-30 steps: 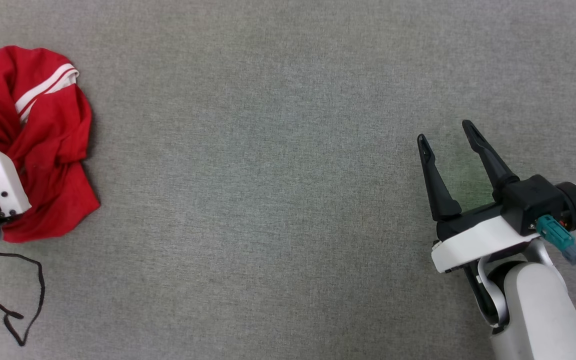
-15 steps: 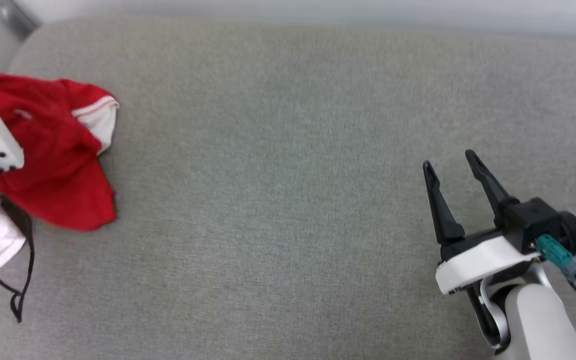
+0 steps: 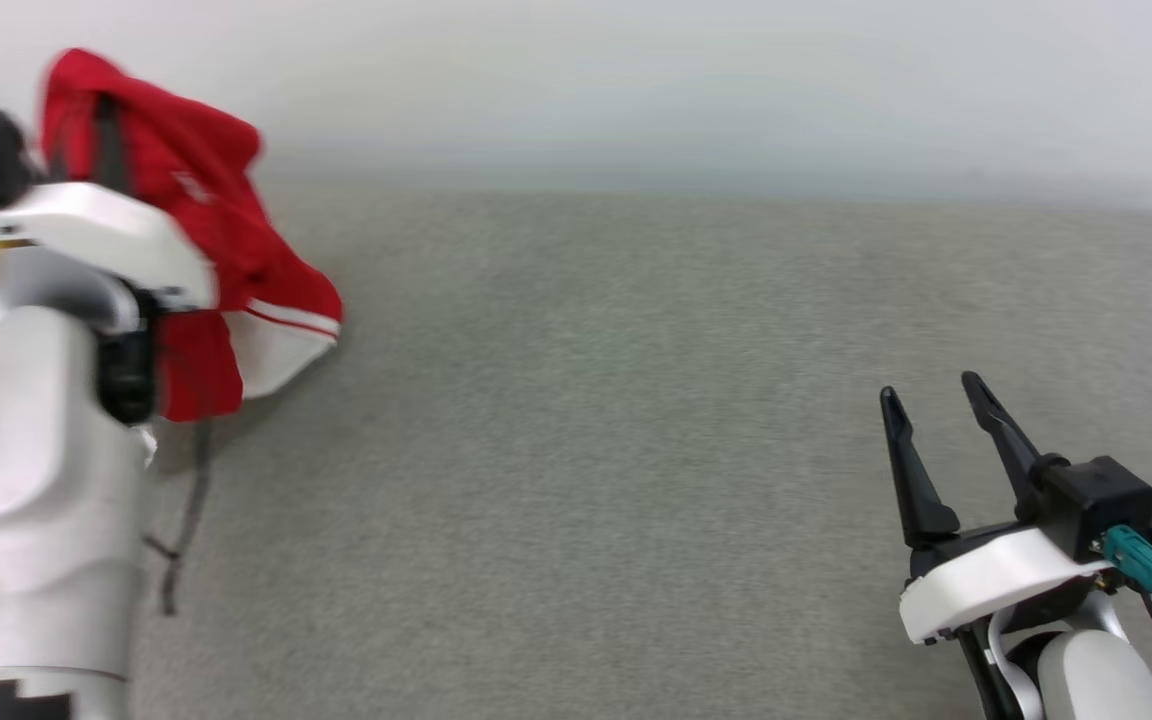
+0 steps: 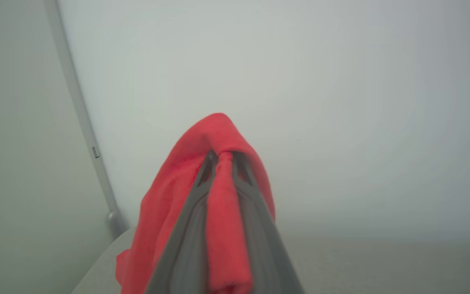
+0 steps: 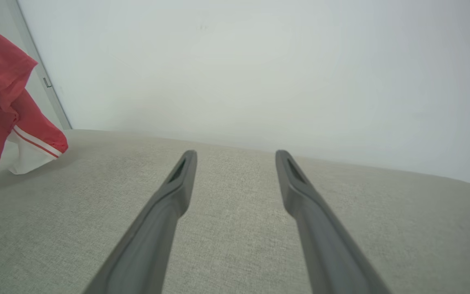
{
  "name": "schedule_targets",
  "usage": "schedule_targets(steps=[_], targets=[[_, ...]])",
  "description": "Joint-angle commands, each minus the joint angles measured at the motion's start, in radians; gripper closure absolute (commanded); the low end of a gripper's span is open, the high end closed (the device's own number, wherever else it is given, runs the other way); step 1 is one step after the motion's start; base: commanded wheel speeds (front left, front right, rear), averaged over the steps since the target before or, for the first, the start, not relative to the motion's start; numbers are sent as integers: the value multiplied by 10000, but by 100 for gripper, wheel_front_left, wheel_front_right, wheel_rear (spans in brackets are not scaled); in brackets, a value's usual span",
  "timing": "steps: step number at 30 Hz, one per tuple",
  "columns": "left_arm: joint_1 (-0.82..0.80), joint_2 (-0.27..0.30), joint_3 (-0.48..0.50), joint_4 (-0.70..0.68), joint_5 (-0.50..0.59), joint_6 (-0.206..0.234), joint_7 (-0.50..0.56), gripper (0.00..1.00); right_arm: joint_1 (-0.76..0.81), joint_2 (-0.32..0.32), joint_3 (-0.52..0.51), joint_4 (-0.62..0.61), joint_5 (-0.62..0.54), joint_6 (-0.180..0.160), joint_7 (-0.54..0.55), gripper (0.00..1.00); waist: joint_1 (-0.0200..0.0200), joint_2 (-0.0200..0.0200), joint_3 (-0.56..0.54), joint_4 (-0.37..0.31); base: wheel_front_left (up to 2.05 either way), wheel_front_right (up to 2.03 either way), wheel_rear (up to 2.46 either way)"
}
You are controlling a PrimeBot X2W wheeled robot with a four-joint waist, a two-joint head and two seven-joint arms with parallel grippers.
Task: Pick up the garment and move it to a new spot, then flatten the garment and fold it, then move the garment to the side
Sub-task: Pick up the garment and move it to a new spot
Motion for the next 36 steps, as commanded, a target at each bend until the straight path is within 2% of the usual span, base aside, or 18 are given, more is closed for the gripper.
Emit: schedule_targets(steps=[1, 9, 15, 23, 27, 32, 33, 34, 35, 36], targets=[[132, -368, -183, -218, -41, -66, -87, 100, 168, 14, -93, -123, -31, -3, 72, 0, 2, 0, -309, -462, 0, 0, 0], [463, -2032, -1216, -1296, -276, -425, -26, 100, 451, 12, -491, -533, -114, -5, 342, 0, 2, 0, -321, -1351, 0, 0, 0], [1162, -2772, -2109, -1837, -548, -647, -33, 100, 488, 14, -579, -710, 4, -3, 346, 0, 2, 0, 0, -1912, 0, 0, 0], [3046, -2995, -3926, -1911, -730, -843, 32, 100, 310, 13, -520, -605, 198, -3, 155, 0, 2, 0, 530, -2297, 0, 0, 0], [3949, -3000, -4606, -1639, -629, -886, 226, 100, 282, 14, -638, -502, 194, -3, 75, 0, 2, 0, 651, -2142, 0, 0, 0], [4546, -3001, -4991, -1413, -719, -892, 314, 100, 212, 14, -686, -435, 184, -3, 41, 0, 2, 0, 654, -1786, 0, 0, 0], [4578, -3007, -5115, -1412, -675, -908, 306, 79, 204, 14, -688, -430, 168, -3, 45, 0, 2, 0, 634, -1716, 0, 0, 0], [4617, -3009, -5210, -1444, -621, -918, 265, 50, 188, 14, -674, -425, 150, -3, 46, 0, 2, 0, 604, -1648, 0, 0, 0], [4637, -3008, -5283, -1517, -579, -914, 156, 7, 181, 13, -678, -419, 134, -5, 48, 0, 2, 0, 548, -1575, 0, 0, 0], [4605, -3008, -5359, -1612, -539, -916, 29, 0, 191, 13, -692, -421, 112, -3, 56, 0, 2, 0, 486, -1504, 0, 0, 0]])
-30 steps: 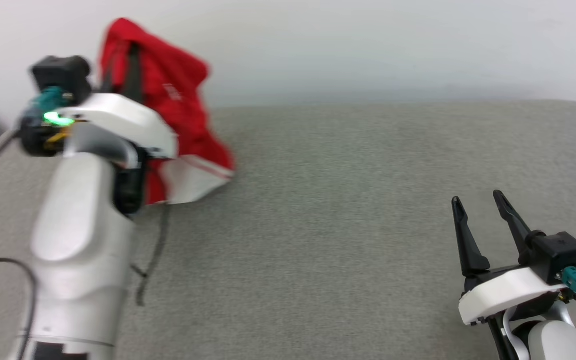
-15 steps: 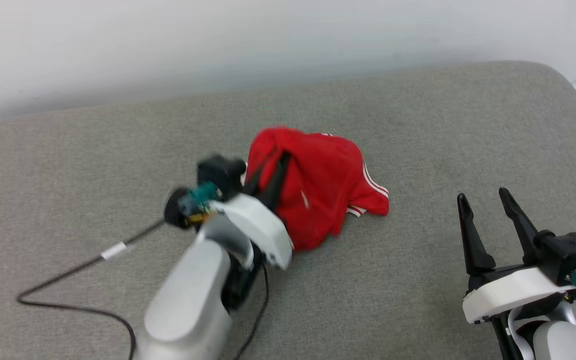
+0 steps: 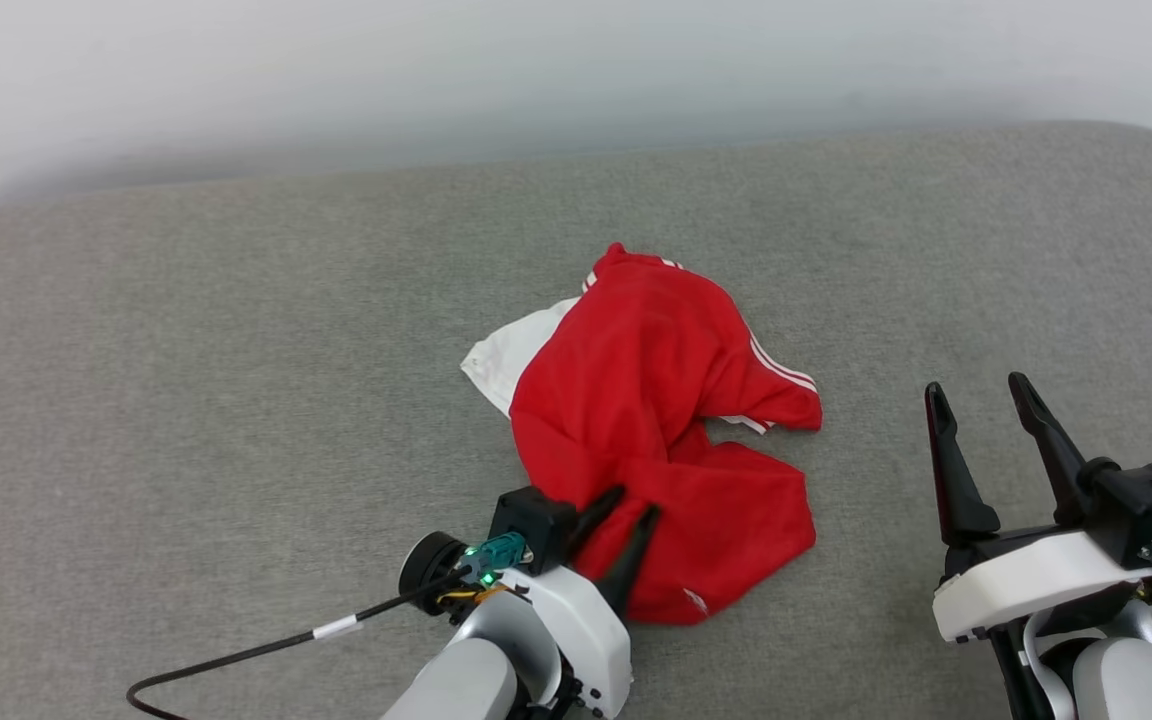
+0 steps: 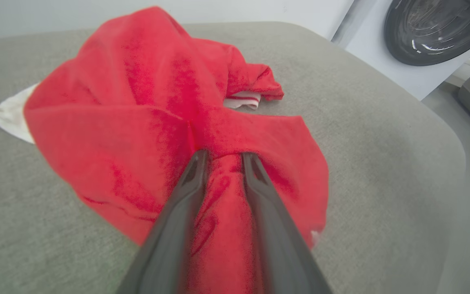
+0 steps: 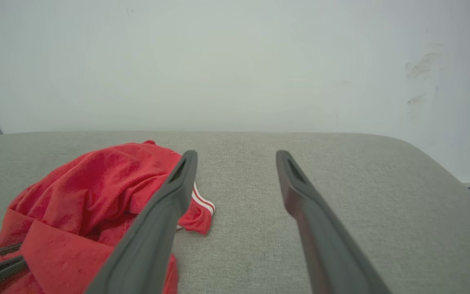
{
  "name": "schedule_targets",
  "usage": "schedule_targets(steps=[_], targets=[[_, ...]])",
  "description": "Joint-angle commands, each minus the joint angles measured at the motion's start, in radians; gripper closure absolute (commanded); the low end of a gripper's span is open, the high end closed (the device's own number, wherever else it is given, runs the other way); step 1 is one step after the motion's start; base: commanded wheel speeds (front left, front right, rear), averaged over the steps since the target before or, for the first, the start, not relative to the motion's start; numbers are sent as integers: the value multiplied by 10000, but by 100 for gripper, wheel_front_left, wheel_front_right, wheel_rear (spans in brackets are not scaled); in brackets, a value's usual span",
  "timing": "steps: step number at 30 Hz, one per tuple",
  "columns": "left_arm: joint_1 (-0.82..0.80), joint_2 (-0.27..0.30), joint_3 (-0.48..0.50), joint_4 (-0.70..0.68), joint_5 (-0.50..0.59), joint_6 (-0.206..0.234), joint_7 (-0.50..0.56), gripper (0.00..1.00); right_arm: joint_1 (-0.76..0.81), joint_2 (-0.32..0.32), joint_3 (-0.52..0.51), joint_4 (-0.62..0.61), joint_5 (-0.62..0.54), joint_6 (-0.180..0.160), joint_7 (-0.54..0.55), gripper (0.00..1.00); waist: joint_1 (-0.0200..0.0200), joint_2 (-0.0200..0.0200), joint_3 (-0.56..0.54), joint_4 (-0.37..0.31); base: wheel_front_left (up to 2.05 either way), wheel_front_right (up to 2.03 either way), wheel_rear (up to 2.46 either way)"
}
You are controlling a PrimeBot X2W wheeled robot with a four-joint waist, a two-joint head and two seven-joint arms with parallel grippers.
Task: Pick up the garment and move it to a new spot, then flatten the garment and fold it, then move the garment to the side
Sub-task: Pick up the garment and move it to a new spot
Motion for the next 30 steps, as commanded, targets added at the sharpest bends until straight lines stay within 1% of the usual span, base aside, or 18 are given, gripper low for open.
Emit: schedule_targets(steps=[1, 5, 8, 11, 14, 24, 26, 30], targets=[[21, 3, -114, -231, 155, -24, -312, 0, -70, 9, -46, 7, -71, -3, -3, 0, 0, 0, -185, 222, 0, 0, 0], [-95, 26, -198, -847, 373, 74, -1001, 0, 120, 9, -113, -6, -89, -3, 72, 0, 0, 0, -503, 484, 0, 0, 0], [-25, 123, -75, -1328, 416, 214, -1249, 0, 235, 9, -147, -60, -81, -3, 152, 0, 0, 0, -741, 623, 0, 0, 0], [91, 256, 231, -1681, 294, 480, -1364, 0, 382, 9, -191, -104, -82, -3, 235, 0, 0, 0, -944, 719, 0, 0, 0], [200, 435, 677, -1869, 117, 835, -1395, 0, 489, 9, -227, -212, -88, -3, 304, 0, 0, 0, -1087, 793, 0, 0, 0], [905, 1445, 2324, -1809, -406, 2015, -1550, 0, 966, 9, -307, -376, -18, -3, 504, 0, 0, 0, -1419, 895, 0, 0, 0], [1138, 1627, 2588, -1847, -474, 2194, -1589, 0, 1078, 9, -307, -388, -3, -3, 528, 0, 0, 0, -1472, 895, 0, 0, 0], [1458, 1798, 2850, -2000, -552, 2363, -1639, 0, 1179, 9, -278, -394, 5, -3, 591, 0, 0, 0, -1517, 886, 0, 0, 0]])
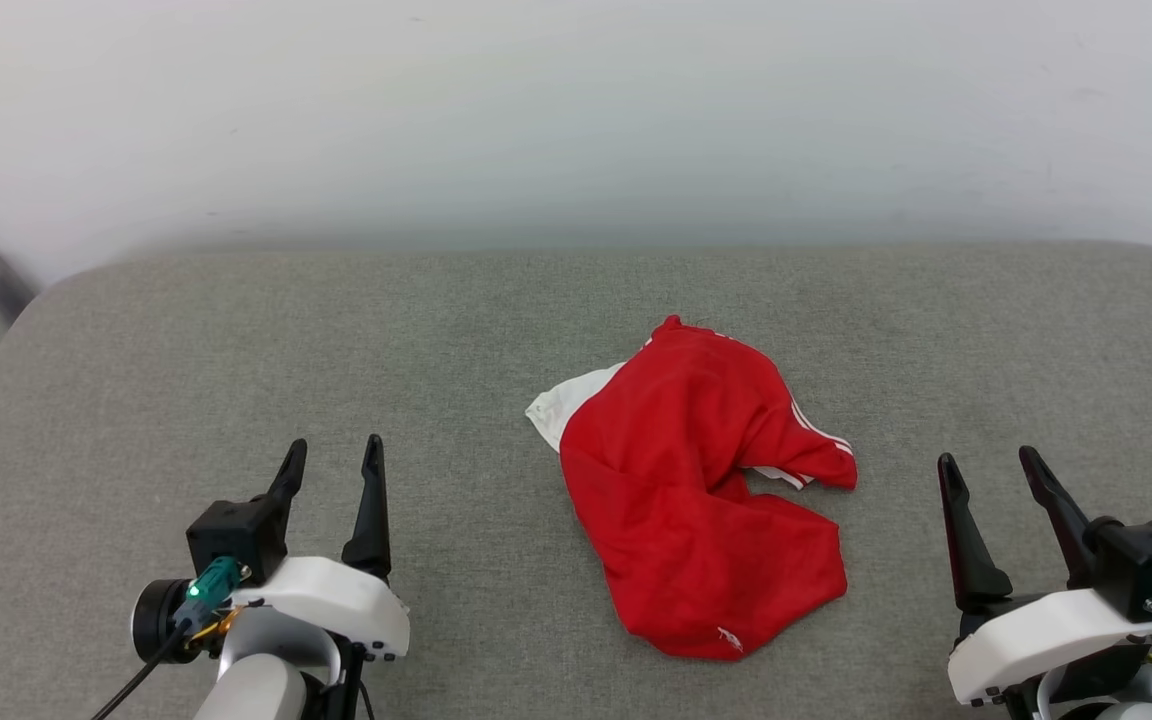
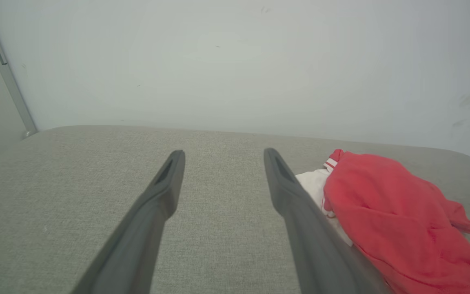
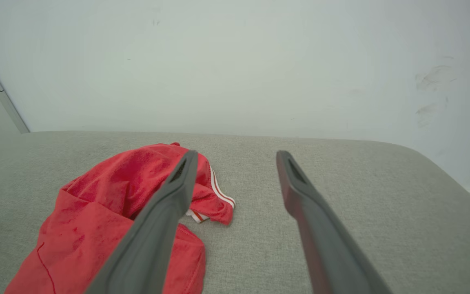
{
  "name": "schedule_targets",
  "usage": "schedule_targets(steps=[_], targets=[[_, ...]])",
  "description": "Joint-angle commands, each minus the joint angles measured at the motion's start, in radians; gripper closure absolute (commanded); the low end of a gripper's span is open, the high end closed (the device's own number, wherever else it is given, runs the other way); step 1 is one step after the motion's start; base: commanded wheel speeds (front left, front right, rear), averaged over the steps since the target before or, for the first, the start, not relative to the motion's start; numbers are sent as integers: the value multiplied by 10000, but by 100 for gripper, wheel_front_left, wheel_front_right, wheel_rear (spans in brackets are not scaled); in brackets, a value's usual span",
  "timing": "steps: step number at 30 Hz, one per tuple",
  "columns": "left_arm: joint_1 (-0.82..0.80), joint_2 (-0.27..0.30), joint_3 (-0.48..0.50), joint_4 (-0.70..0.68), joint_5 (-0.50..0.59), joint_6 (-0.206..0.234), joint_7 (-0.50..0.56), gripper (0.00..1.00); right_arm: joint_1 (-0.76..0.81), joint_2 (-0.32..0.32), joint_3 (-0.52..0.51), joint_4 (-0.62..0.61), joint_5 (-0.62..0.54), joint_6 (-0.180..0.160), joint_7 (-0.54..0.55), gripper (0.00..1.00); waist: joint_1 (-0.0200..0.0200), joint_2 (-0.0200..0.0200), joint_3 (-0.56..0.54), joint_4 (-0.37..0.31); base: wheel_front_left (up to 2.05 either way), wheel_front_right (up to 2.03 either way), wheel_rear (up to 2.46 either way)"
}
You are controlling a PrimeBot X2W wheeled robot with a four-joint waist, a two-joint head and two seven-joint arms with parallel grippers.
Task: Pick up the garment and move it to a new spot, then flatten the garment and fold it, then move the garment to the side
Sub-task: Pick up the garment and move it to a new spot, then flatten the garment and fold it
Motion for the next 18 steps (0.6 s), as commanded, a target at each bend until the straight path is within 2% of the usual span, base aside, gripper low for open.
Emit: schedule_targets(steps=[1, 12, 15, 18], targets=[[154, 31, 32, -134, -12, 64, -67, 0, 104, 9, 25, -19, 6, -3, 50, 0, 0, 0, -11, -2, 0, 0, 0], [342, 118, -145, -743, 132, 117, -89, 0, 99, 10, 97, 95, 62, -3, 285, 0, 0, 0, -41, 82, 0, 0, 0], [297, 106, -201, -858, 144, 102, -97, 0, 24, 8, -102, 308, 58, -3, 760, 0, 0, 0, -2, 124, 0, 0, 0], [116, 28, -305, -1003, 196, 57, -109, 0, -195, 17, -105, 620, 85, -3, 1776, 0, 0, 0, 144, 289, 0, 0, 0]])
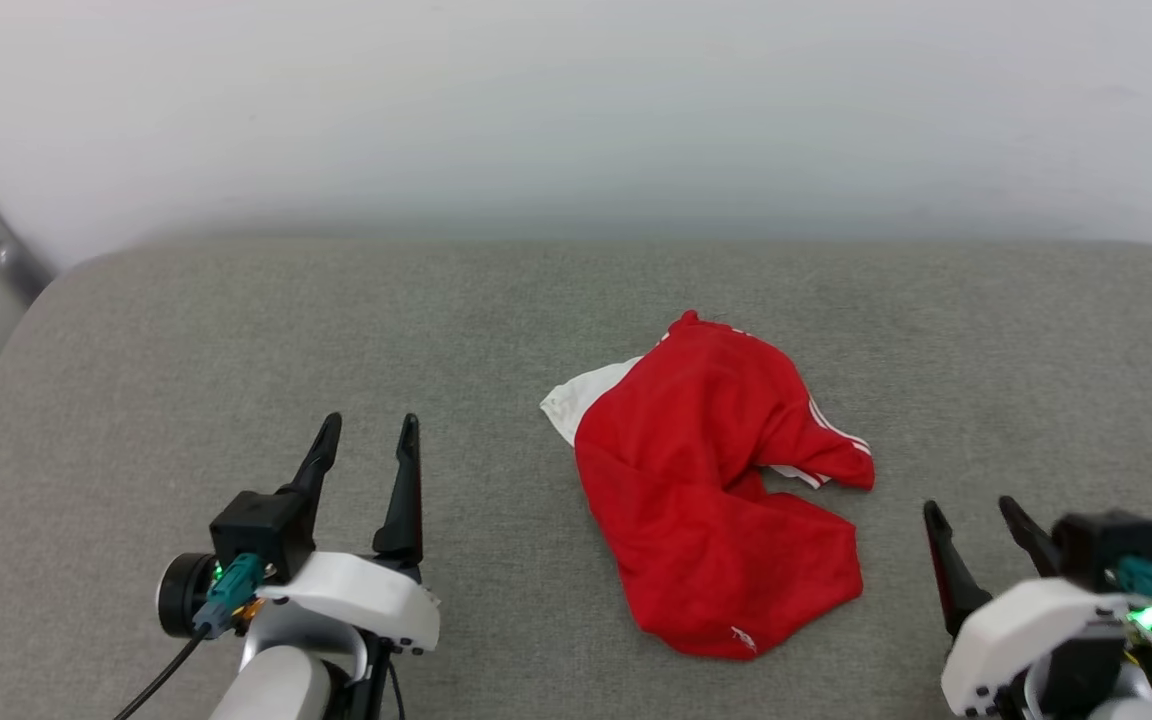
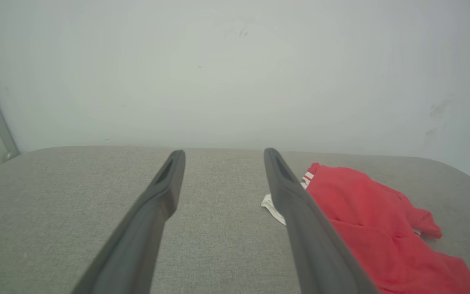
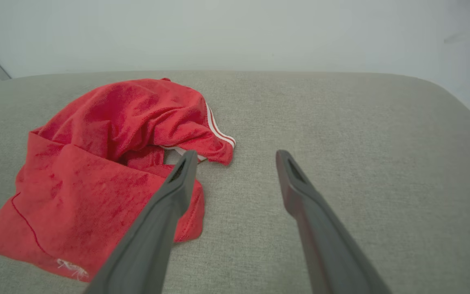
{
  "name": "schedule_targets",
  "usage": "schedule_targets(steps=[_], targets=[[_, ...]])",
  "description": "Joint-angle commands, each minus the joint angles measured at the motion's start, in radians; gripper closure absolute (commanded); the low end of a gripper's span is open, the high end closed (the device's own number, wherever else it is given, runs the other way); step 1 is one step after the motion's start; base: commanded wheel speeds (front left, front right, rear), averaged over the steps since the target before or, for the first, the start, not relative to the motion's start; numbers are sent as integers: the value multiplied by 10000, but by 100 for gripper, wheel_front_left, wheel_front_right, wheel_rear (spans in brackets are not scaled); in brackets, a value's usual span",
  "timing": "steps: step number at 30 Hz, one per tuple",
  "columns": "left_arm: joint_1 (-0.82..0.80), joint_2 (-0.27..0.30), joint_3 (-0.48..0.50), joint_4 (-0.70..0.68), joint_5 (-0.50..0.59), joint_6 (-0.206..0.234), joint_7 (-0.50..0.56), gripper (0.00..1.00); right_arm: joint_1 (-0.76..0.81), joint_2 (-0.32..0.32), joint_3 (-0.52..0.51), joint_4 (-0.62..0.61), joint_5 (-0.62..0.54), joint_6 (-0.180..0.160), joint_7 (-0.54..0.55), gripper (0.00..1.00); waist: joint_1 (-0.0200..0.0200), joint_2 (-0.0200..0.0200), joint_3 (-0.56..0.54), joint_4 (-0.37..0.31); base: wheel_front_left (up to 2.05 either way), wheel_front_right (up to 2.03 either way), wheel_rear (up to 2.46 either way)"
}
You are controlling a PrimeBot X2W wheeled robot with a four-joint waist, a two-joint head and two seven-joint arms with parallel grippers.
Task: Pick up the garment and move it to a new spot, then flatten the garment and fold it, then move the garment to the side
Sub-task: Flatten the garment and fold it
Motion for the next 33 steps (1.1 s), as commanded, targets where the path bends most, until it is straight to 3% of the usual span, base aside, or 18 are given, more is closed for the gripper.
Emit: schedule_targets(steps=[1, 12, 20, 21, 22, 23, 29, 33], targets=[[-140, -55, -71, -111, 79, -14, -42, 0, -374, 21, 84, 47, 47, -3, 388, 0, 0, 0, 153, 155, 0, 0, 0], [-723, -451, -498, -379, 344, -281, -114, 0, -2725, -1442, 3188, 724, 2086, -3, 4751, 0, 0, 0, 1074, 1089, 0, 0, 0], [-987, -795, -631, -111, 440, -546, -163, 0, -3853, -1918, 4384, 1787, 2990, -3, 5819, 0, 0, 0, 1440, 1666, 0, 0, 0], [-992, -814, -611, -78, 455, -571, -167, 0, -3917, -1906, 4417, 1887, 3055, -3, 5791, 5, 0, 0, 1447, 1687, 0, 0, 0], [-987, -836, -588, -62, 480, -585, -170, 0, -3969, -1931, 4452, 1961, 3107, -3, 5759, 56, 0, 0, 1456, 1700, 0, 0, 0], [-972, -859, -555, -56, 499, -597, -172, 0, -4000, -1962, 4487, 2011, 3155, -3, 5706, 100, 0, 0, 1457, 1699, 0, 0, 0], [-683, -861, -285, -26, 615, -567, -176, 0, -4028, -2109, 4259, 1604, 3160, -3, 5043, 100, 0, 0, 1252, 1356, 0, 0, 0], [-482, -872, -206, 26, 661, -600, -166, 0, -3249, -1960, 3132, 1050, 2958, -5, 4539, 100, 0, 0, 947, 1019, 0, 0, 0]])
